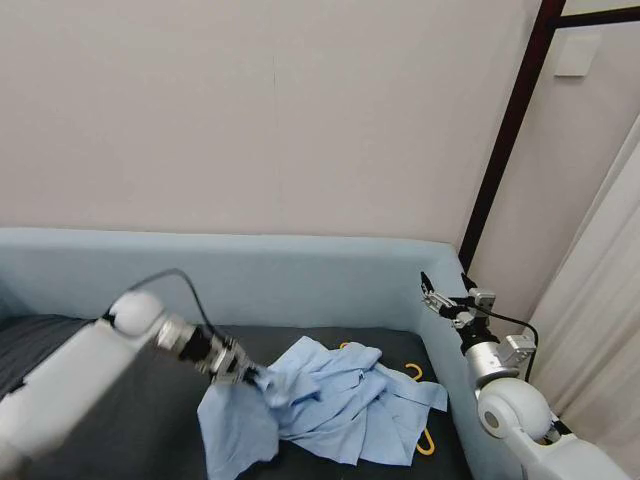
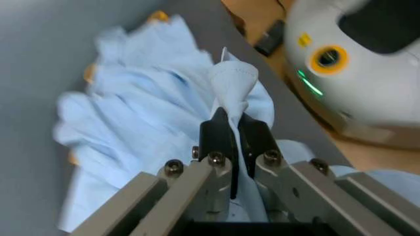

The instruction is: Pick up the clothes from the sofa and hang them on the clothes hanger.

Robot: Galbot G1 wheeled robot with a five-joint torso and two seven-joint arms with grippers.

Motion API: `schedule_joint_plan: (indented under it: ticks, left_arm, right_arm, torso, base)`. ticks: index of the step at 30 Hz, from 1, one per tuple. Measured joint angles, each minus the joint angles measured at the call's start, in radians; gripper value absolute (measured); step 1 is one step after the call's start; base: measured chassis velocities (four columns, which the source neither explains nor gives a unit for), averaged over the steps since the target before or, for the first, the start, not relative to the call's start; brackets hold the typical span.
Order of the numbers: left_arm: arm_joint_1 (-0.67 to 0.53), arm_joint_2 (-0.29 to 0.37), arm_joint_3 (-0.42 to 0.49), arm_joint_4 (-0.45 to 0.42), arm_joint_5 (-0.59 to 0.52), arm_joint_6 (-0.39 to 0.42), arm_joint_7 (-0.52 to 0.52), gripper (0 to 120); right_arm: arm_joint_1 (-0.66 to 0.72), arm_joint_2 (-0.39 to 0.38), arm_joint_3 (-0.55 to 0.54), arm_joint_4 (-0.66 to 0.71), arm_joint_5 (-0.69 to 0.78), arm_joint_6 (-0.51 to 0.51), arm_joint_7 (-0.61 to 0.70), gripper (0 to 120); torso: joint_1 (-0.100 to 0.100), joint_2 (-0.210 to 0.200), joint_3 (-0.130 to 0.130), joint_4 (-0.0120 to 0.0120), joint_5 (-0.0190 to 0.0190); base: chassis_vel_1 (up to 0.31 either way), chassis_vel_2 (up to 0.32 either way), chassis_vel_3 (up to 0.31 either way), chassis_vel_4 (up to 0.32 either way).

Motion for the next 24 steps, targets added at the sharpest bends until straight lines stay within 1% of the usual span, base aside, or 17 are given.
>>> schedule_joint_plan:
  ticks: [2, 4, 5, 10, 11, 12, 14, 16, 17, 20, 22, 23, 24]
  left_arm:
    - [0.070, -0.038, -0.072, 0.088, 0.090, -0.069, 0.011, 0]
    - [0.092, -0.056, -0.102, 0.133, 0.125, -0.097, 0.005, 0]
    - [0.092, -0.056, -0.102, 0.133, 0.125, -0.097, 0.005, 0]
    - [0.101, -0.062, -0.129, 0.230, 0.173, -0.143, -0.050, 0]
    - [0.101, -0.062, -0.129, 0.230, 0.173, -0.143, -0.050, 0]
    - [0.099, -0.057, -0.131, 0.249, 0.178, -0.148, -0.067, 1]
    - [0.095, -0.043, -0.135, 0.281, 0.177, -0.152, -0.109, 9]
    - [0.086, -0.032, -0.144, 0.313, 0.154, -0.152, -0.131, 18]
    - [0.086, -0.032, -0.144, 0.313, 0.154, -0.152, -0.131, 18]
    - [0.074, -0.008, -0.146, 0.366, 0.028, -0.148, -0.135, 30]
    - [0.075, 0.008, -0.143, 0.390, -0.055, -0.133, -0.131, 39]
    - [0.075, 0.008, -0.143, 0.390, -0.055, -0.133, -0.131, 39]
    - [0.079, 0.017, -0.141, 0.397, -0.089, -0.129, -0.129, 44]
  right_arm:
    - [0.000, 0.001, -0.013, -0.004, -0.006, 0.000, -0.003, 100]
    - [0.000, 0.003, -0.020, -0.005, -0.007, 0.001, -0.005, 100]
    - [0.000, 0.003, -0.020, -0.005, -0.007, 0.001, -0.005, 100]
    - [0.003, 0.004, -0.034, -0.005, -0.008, 0.003, -0.019, 100]
    - [0.003, 0.004, -0.034, -0.005, -0.008, 0.003, -0.019, 100]
    - [0.005, 0.005, -0.037, -0.007, -0.008, 0.004, -0.021, 100]
    - [0.010, 0.010, -0.044, -0.014, -0.010, 0.004, -0.027, 100]
    - [0.016, 0.017, -0.053, -0.020, -0.012, 0.004, -0.031, 100]
    - [0.016, 0.017, -0.053, -0.020, -0.012, 0.004, -0.031, 100]
    - [0.021, 0.023, -0.070, -0.027, -0.018, 0.003, -0.039, 100]
    - [0.017, 0.018, -0.077, -0.028, -0.023, -0.003, -0.040, 100]
    - [0.017, 0.018, -0.077, -0.028, -0.023, -0.003, -0.040, 100]
    - [0.016, 0.013, -0.080, -0.028, -0.023, -0.010, -0.040, 100]
  torso:
    - [0.000, 0.000, 0.000, -0.0009, 0.0004]
    - [0.000, 0.000, 0.000, -0.0009, 0.0006]
    - [0.000, 0.000, 0.000, -0.0009, 0.0006]
    - [0.000, 0.000, 0.000, -0.0009, 0.0007]
    - [0.000, 0.000, 0.000, -0.0009, 0.0007]
    - [0.000, 0.000, 0.000, -0.0009, 0.0006]
    - [0.000, 0.000, 0.000, -0.0006, 0.0007]
    - [0.000, 0.000, 0.000, -0.0004, 0.0008]
    - [0.000, 0.000, 0.000, -0.0004, 0.0008]
    - [0.000, 0.000, 0.000, -0.0007, 0.0009]
    - [0.000, 0.000, 0.000, -0.0004, 0.0007]
    - [0.000, 0.000, 0.000, -0.0004, 0.0007]
    - [0.000, 0.000, 0.000, -0.0007, 0.0007]
  base:
    - [0.000, 0.000, 0.000, 0.000]
    - [0.000, 0.000, 0.000, 0.000]
    - [0.000, 0.000, 0.000, 0.000]
    - [0.000, 0.000, 0.000, 0.000]
    - [0.000, 0.000, 0.000, 0.000]
    - [0.000, 0.000, 0.000, 0.000]
    - [0.000, 0.000, 0.000, 0.000]
    - [0.000, 0.000, 0.000, 0.000]
    - [0.000, 0.000, 0.000, 0.000]
    - [0.000, 0.000, 0.000, 0.000]
    - [0.000, 0.000, 0.000, 0.000]
    - [0.000, 0.000, 0.000, 0.000]
    - [0.000, 0.000, 0.000, 0.000]
